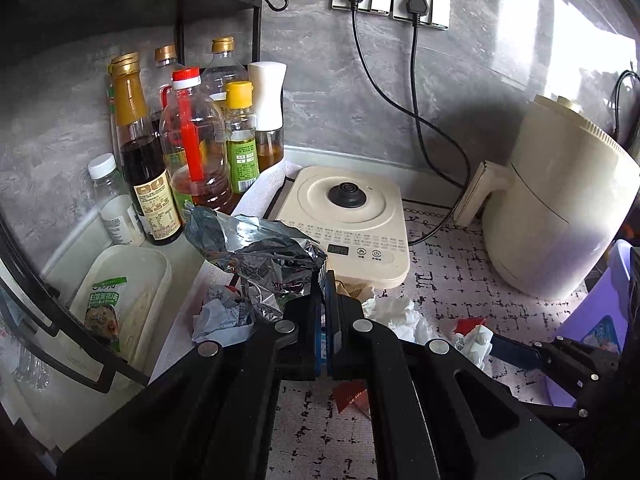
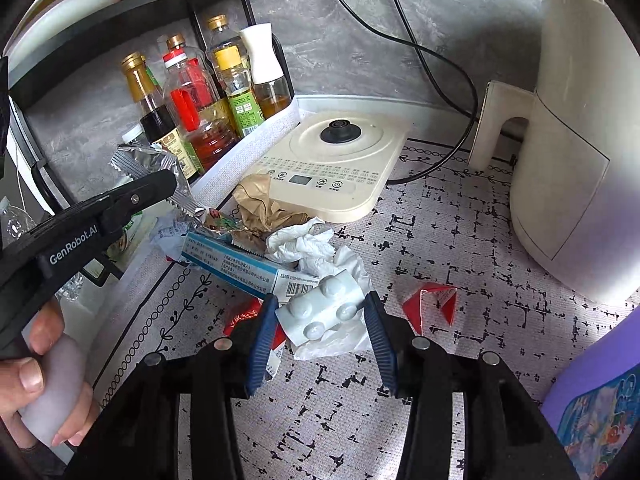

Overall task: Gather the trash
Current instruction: 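Lift the grey wrapper with the left tool toward the purple bucket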

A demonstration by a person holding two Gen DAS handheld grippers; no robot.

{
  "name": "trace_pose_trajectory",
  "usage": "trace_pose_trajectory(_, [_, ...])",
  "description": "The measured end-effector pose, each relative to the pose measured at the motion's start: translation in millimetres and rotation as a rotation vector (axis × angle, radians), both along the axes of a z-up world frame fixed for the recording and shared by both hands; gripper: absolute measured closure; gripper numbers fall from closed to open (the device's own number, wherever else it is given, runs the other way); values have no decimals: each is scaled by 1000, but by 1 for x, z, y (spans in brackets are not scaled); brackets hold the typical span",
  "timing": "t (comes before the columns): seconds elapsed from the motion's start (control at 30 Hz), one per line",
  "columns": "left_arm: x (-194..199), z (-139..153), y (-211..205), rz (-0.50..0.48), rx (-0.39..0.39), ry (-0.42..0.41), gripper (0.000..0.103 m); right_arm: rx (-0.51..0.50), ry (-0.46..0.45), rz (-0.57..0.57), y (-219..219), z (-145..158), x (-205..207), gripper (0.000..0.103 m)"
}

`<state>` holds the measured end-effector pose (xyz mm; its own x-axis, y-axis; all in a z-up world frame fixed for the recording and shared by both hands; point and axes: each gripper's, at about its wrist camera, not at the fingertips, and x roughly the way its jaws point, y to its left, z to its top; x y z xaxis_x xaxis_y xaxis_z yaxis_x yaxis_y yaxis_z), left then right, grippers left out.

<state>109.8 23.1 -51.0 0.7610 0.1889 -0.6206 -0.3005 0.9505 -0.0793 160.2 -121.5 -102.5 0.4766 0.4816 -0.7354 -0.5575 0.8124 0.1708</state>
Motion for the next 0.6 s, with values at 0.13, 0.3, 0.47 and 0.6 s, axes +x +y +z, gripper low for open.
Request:
trace_pose_trajectory(0.13, [-5, 18, -10, -33, 5, -31, 101, 17, -34, -37, -14, 25, -11, 59])
trace_pose_trajectory(0.3, [-11, 42, -27, -84, 10, -78, 101, 48, -83, -104, -36, 58, -24, 59])
trace_pose_trajectory(0.47, [-12, 58, -46, -146, 14, -114, 101, 76, -141, -174, -59, 85, -37, 58])
trace_pose_trajectory(0.6, [-11, 68, -65, -197, 17, -139, 101, 91, -175, -229, -79, 101, -45, 58])
